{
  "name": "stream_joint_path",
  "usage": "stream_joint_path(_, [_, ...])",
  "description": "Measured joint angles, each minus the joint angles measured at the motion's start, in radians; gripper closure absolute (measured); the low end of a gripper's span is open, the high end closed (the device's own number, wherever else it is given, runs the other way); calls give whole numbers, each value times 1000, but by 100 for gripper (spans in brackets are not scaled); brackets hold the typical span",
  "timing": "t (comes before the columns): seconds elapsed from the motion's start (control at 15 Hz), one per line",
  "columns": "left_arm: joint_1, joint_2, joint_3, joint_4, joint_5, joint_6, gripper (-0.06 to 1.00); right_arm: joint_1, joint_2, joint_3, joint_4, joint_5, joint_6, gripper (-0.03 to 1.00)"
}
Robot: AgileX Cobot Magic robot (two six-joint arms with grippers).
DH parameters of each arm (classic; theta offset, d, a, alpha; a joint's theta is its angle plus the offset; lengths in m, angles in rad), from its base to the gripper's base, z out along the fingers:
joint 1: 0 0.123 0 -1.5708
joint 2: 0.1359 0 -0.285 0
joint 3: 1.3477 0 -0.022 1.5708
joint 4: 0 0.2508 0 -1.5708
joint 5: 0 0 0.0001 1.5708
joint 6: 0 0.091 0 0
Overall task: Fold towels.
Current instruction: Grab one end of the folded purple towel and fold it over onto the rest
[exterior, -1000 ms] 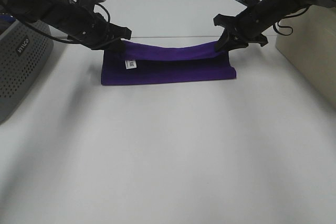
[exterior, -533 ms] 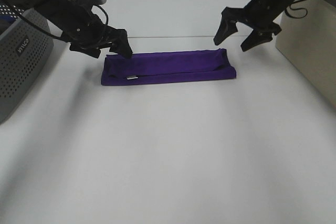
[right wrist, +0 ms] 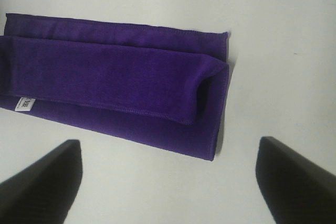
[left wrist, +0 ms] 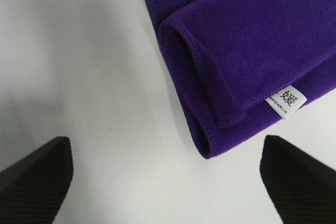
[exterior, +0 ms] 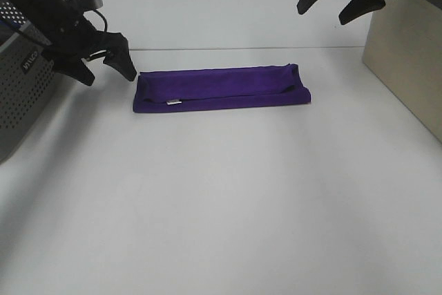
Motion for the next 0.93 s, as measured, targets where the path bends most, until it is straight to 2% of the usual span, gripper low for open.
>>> stream_joint_path(0.13, [15,63,-29,-88,9,52,6,0,-16,0,0,1,10,11])
stream_joint_path(0.47, [20,142,-94,-190,45,76,6,0,-20,0,0,1,25,11])
stream_joint_path(0.73, [-53,174,-117,-242,44,86,6,0,-21,0,-7,1,26,11])
stream_joint_path(0.93, [-114,209,-164,-270,25,50,9,0,-21,0,-10,2,26,11])
